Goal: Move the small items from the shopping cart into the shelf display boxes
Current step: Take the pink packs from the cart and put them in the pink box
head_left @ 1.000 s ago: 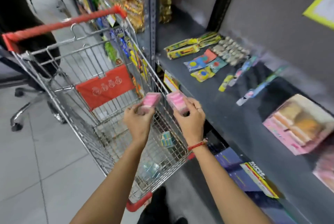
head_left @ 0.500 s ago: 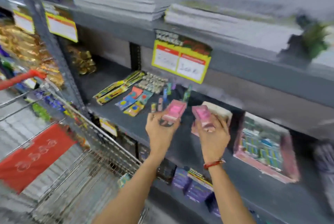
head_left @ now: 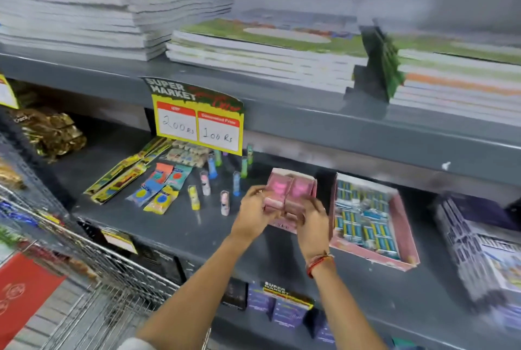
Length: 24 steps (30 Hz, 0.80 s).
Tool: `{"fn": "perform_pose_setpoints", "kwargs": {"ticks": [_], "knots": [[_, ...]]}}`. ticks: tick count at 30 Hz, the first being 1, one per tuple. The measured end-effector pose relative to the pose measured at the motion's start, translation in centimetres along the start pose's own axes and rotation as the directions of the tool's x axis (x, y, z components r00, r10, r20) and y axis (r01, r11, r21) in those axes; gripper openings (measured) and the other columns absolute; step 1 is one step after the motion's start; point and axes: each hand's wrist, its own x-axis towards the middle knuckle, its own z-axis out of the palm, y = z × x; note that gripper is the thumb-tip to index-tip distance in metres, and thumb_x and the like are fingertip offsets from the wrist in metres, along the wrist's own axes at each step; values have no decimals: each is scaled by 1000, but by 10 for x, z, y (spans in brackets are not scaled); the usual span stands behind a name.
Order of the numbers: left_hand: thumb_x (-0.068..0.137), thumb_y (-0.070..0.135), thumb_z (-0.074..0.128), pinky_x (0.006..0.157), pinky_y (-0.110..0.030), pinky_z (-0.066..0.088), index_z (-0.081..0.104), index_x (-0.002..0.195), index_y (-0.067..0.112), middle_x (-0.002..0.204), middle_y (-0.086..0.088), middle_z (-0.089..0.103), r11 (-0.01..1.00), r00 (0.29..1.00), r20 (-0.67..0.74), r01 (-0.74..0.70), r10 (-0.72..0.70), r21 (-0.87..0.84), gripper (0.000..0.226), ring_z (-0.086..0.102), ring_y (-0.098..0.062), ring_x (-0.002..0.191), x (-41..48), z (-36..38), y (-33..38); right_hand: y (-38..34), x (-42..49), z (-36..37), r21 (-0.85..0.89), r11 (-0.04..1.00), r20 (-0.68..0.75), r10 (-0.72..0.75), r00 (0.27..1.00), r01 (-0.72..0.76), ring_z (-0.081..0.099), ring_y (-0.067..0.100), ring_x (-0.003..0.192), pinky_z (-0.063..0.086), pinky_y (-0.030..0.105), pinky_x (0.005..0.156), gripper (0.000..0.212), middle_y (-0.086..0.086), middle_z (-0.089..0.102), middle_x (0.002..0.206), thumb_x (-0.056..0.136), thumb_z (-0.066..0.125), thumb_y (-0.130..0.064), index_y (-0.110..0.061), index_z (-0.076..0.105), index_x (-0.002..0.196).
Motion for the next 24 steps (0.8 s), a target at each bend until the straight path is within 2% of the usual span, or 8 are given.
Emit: {"fn": "perform_pose_setpoints", "kwargs": {"ticks": [1,3,6,10,15,18,21,24], "knots": [[80,5,69,91,-20,49,63,114,2,129,-8,51,998,999,28,-17,15,65,35,62,-20,108,3,-1,-1,-2,3,-1,-12,1000,3,10,1000,-10,61,36,109,50,37,96,38,19,59,127,82,52,14,2,62,116],[84,4,62,90,-29,51,64,114,4,129,-5,54,974,998,44,-47,39,221,29,62,-23,108,8,-4,0,0,11,2,-7,1000,20,15,1000,-15,63,34,107,51,35,95,40,18,58,127,82,48,17,3,63,116],[88,11,58,81,-34,51,65,111,11,125,-1,58,917,996,33,-84,78,390,24,63,-24,105,17,-8,9,2,20,5,33,999,55,24,998,-26,66,29,104,57,39,89,43,16,56,126,83,44,16,-2,62,118],[88,11,58,77,-35,51,67,108,9,118,-4,61,882,993,55,-120,106,456,22,63,-26,103,22,-7,15,4,24,6,-5,1000,97,25,995,-24,68,28,98,60,37,81,41,15,59,119,83,46,14,-6,63,115],[89,15,57,89,-35,51,66,113,8,131,-2,55,872,983,53,-181,176,454,27,53,-21,117,13,-18,4,-13,19,-7,-126,991,6,-51,999,52,57,39,107,54,42,83,29,20,64,115,79,55,9,0,65,104],[88,16,59,90,-38,53,66,116,12,128,-4,60,909,974,-70,-176,217,378,30,57,-23,116,-1,-42,-5,-42,19,-4,-65,983,-77,-179,981,174,57,40,105,54,45,85,20,23,66,108,78,60,2,1,67,97],[84,12,63,81,-36,57,72,105,10,115,-6,67,923,937,-251,-145,244,355,23,63,-25,105,-20,-79,-21,-80,12,15,58,959,-108,-271,956,278,61,39,99,48,37,87,19,20,69,102,79,62,-1,-1,68,97],[81,7,64,78,-32,53,73,96,6,105,-10,70,929,892,-391,-79,228,362,17,66,-26,95,-47,-118,-46,-121,-10,42,158,902,-111,-387,915,401,59,31,94,39,31,84,18,17,69,96,83,57,-11,-2,68,94]]}}
